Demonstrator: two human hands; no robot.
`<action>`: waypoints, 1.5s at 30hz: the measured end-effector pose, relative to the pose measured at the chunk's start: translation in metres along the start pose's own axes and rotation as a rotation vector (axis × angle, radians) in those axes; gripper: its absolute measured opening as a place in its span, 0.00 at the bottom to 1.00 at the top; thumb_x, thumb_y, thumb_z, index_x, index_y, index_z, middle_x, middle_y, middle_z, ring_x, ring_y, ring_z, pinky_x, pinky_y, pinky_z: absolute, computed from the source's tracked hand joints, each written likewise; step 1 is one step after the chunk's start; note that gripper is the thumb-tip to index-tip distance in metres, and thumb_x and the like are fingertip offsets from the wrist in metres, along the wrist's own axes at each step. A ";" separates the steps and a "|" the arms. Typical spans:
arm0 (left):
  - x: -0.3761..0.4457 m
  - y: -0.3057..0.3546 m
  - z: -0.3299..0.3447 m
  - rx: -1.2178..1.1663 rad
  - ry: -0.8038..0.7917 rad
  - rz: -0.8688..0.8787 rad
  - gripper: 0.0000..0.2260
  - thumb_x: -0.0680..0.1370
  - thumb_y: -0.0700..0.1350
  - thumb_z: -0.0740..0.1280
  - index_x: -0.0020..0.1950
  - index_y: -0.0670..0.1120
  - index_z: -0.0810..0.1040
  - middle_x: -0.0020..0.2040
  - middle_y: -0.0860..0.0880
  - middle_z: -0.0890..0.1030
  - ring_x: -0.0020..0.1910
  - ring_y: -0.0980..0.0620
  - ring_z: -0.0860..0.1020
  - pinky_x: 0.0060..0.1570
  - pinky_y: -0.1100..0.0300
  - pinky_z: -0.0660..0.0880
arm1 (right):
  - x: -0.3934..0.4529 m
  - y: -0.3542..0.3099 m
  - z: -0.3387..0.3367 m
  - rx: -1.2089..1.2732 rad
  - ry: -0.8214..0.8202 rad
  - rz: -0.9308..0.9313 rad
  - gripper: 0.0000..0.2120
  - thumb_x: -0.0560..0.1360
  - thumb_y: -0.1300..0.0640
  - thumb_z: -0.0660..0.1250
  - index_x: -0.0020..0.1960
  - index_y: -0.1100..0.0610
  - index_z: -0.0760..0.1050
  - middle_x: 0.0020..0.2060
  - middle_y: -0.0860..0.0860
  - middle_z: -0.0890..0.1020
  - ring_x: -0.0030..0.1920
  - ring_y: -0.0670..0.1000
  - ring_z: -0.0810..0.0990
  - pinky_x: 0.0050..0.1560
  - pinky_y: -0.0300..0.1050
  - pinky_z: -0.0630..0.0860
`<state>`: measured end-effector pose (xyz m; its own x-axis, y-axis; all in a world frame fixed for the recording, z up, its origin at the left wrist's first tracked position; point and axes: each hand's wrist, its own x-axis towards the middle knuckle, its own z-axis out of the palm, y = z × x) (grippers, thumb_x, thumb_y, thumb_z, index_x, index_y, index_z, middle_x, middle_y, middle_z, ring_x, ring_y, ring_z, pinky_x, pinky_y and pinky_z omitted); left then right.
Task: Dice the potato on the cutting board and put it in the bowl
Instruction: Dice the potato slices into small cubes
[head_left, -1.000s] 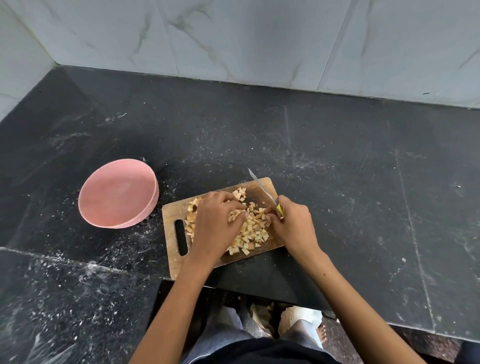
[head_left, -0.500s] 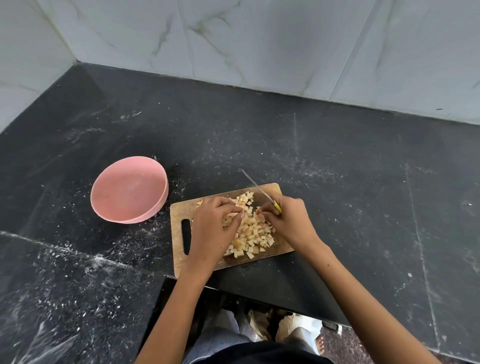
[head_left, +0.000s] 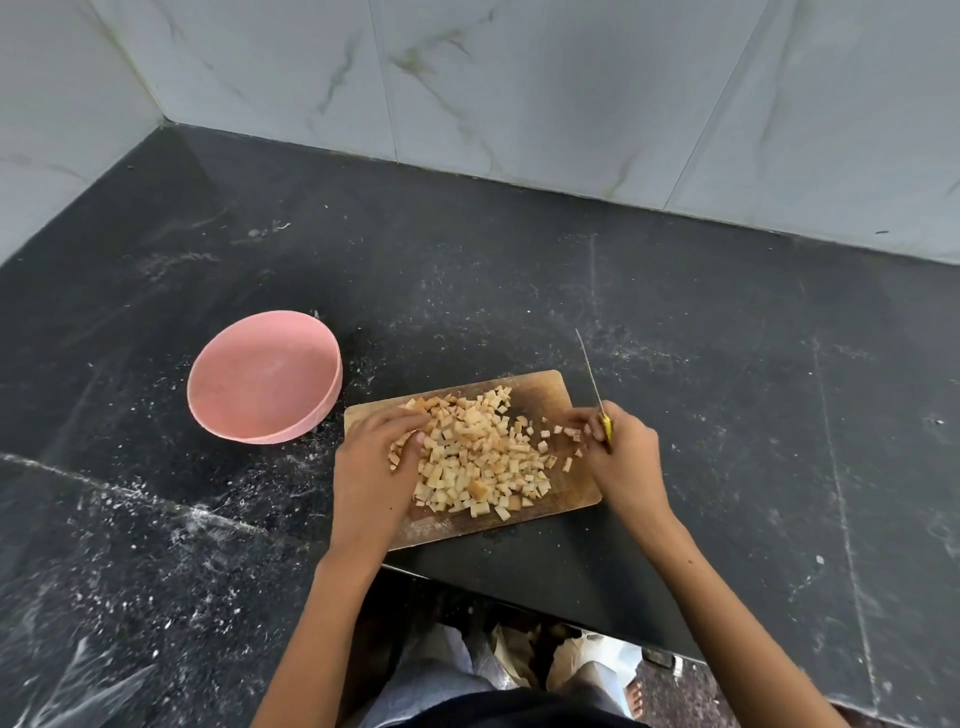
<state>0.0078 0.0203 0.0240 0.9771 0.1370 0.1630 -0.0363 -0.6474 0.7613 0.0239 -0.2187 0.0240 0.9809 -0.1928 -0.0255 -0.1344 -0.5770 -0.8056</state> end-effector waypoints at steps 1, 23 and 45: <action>-0.001 -0.002 -0.001 -0.009 0.008 -0.015 0.11 0.75 0.36 0.70 0.53 0.51 0.84 0.53 0.57 0.80 0.57 0.55 0.77 0.61 0.50 0.73 | -0.001 0.002 0.004 -0.040 0.013 0.003 0.16 0.68 0.78 0.57 0.33 0.59 0.65 0.41 0.46 0.83 0.44 0.48 0.82 0.42 0.44 0.78; -0.012 -0.013 -0.011 -0.053 0.002 -0.155 0.13 0.75 0.36 0.70 0.53 0.53 0.84 0.51 0.56 0.80 0.49 0.60 0.78 0.51 0.73 0.70 | 0.002 -0.018 0.018 -0.455 -0.268 0.013 0.03 0.73 0.67 0.67 0.44 0.61 0.76 0.45 0.52 0.73 0.47 0.54 0.75 0.43 0.40 0.67; -0.018 -0.028 -0.033 -0.021 -0.110 -0.315 0.19 0.72 0.36 0.73 0.59 0.53 0.80 0.52 0.52 0.81 0.44 0.62 0.77 0.40 0.77 0.68 | 0.008 -0.024 0.013 -0.444 -0.122 0.024 0.16 0.73 0.62 0.70 0.60 0.59 0.73 0.57 0.53 0.75 0.56 0.53 0.74 0.53 0.43 0.70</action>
<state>-0.0158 0.0605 0.0204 0.9576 0.2459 -0.1503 0.2683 -0.5706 0.7762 0.0364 -0.1958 0.0353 0.9826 -0.1308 -0.1315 -0.1782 -0.8627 -0.4733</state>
